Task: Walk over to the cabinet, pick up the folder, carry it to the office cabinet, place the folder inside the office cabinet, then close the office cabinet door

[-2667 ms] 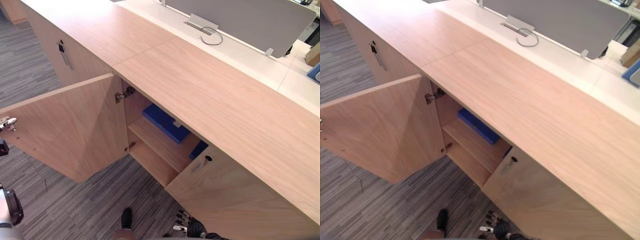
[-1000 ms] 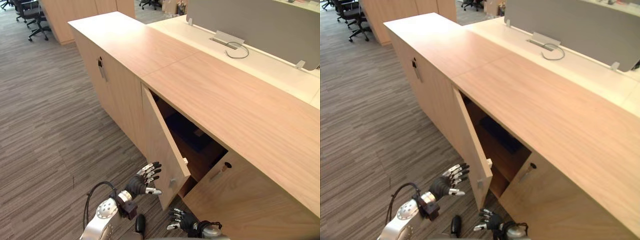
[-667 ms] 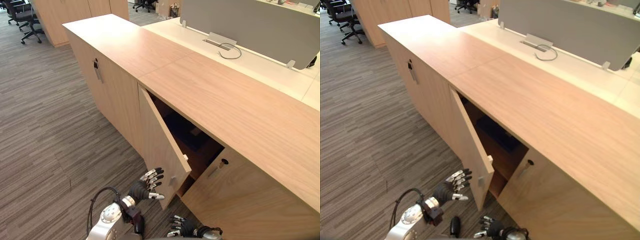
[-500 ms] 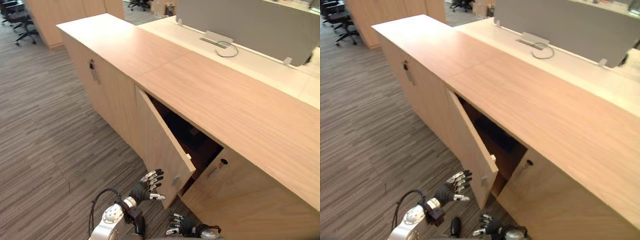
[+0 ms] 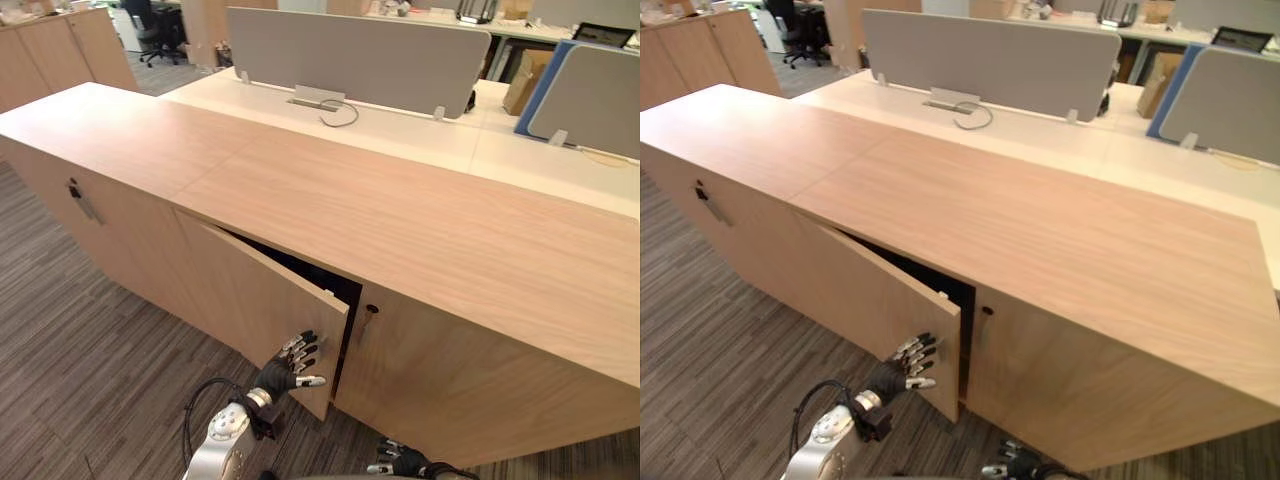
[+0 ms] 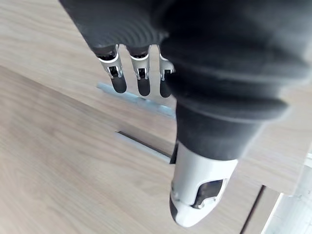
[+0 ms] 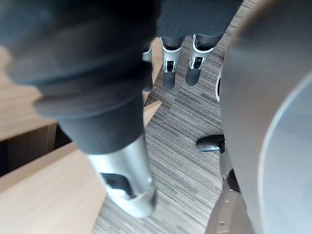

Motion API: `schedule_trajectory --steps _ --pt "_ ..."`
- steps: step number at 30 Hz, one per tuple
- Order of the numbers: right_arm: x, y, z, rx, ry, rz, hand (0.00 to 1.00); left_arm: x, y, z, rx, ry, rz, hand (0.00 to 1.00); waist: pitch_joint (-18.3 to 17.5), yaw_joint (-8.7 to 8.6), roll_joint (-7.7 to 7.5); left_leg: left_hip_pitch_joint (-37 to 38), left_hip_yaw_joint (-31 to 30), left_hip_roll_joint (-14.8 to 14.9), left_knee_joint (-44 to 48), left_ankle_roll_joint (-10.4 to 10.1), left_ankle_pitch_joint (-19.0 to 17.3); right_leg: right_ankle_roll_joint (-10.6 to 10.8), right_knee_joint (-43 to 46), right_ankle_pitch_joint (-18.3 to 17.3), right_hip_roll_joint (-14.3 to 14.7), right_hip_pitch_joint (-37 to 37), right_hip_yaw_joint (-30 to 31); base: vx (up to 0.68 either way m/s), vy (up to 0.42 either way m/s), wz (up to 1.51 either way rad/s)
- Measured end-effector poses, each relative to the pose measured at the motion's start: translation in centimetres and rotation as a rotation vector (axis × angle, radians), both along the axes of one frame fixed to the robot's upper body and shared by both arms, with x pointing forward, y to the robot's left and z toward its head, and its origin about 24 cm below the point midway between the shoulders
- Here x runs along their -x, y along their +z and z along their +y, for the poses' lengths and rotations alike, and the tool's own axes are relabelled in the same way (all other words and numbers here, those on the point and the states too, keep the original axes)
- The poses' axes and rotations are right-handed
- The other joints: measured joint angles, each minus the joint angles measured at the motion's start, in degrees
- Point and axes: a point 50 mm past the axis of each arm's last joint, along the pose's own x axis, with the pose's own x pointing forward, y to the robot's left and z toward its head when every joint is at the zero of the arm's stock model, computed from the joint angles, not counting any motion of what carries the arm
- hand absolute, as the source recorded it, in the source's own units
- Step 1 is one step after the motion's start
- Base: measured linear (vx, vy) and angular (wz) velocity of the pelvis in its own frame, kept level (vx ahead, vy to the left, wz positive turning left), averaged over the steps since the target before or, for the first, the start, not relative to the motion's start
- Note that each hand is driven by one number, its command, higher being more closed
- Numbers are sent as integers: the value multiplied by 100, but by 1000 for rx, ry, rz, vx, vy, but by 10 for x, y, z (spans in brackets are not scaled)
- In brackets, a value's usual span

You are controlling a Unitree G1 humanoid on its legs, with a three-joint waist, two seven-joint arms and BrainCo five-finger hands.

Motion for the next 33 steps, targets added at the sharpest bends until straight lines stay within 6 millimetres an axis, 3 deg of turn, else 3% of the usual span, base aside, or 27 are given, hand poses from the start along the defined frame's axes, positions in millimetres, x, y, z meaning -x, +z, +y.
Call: schedule_trajectory --steps 6,12,16,21,27,29,33 --pt "-2 0 -2 14 -47 -7 0 7 -21 6 -61 3 89 0 -47 -136 107 209 326 -11 0 -15 -140 157 -177 128 26 123 149 45 -3 -26" --pt "-2 0 -6 45 -57 -9 0 -4 -35 18 -181 31 139 0 -58 -214 188 324 526 23 -1 -26 -170 121 -280 273 70 159 207 -25 1 -19" --pt "-3 1 -14 68 -107 -19 0 -1 -48 31 -229 88 204 0 -5 -272 306 389 631 -6 -19 -17 -154 59 -283 323 66 155 306 -81 2 -15" --pt "3 1 -28 114 -174 6 0 20 -67 49 -222 205 328 0 20 -260 308 387 578 -46 -35 14 -119 21 -304 344 31 164 273 -92 -2 4" --pt "10 0 -35 138 -247 29 0 72 -95 43 -167 343 519 0 45 -178 262 347 340 -204 -37 47 -156 -5 -358 326 -113 280 50 -24 22 20" --pt "11 -1 -34 145 -256 31 0 97 -107 52 -191 385 628 0 63 -145 228 354 292 -245 -37 85 -176 -3 -378 324 -138 330 6 28 9 16" --pt "13 -1 -33 133 -291 36 0 110 -111 64 -202 442 677 0 83 -104 184 354 235 -285 -36 128 -169 29 -367 344 -161 360 -27 30 -11 7"
